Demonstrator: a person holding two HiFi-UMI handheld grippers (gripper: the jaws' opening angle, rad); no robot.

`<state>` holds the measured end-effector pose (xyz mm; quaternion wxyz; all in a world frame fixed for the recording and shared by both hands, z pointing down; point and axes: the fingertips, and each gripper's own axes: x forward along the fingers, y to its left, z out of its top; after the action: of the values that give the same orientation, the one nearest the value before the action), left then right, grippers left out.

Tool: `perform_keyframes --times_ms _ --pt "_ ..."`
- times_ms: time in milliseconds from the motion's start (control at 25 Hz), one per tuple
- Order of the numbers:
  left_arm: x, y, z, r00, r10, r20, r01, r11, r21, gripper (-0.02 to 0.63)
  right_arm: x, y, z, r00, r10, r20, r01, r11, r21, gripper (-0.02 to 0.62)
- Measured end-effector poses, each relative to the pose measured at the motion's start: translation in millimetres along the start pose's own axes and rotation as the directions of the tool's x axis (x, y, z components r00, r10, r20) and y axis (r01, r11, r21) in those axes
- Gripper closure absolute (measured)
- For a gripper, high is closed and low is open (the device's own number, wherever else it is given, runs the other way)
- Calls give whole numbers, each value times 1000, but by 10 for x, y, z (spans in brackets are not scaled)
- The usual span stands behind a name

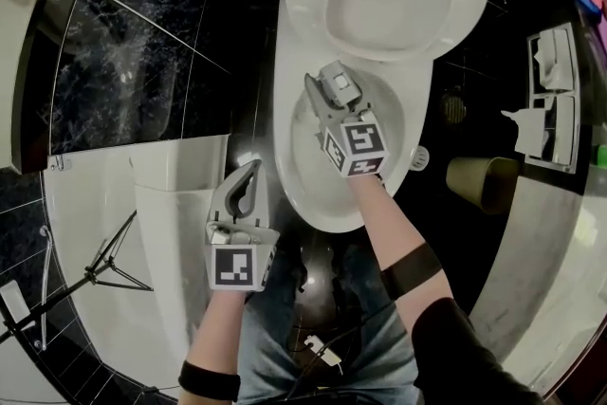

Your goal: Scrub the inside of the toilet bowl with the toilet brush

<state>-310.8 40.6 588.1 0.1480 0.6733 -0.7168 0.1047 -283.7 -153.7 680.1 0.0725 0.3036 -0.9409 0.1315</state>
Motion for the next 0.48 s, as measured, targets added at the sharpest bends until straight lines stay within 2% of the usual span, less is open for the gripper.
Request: perform_keyframes --times_ms 160,480 --pt "117 -71 -14 1000 8 8 -8 1000 4 606 95 -151 96 1000 5 25 -5 1000 -14 342" --pt "332 -237 -89 1000 11 8 -11 1000 -3 606 74 -701 276 996 -43 73 46 998 -44 342"
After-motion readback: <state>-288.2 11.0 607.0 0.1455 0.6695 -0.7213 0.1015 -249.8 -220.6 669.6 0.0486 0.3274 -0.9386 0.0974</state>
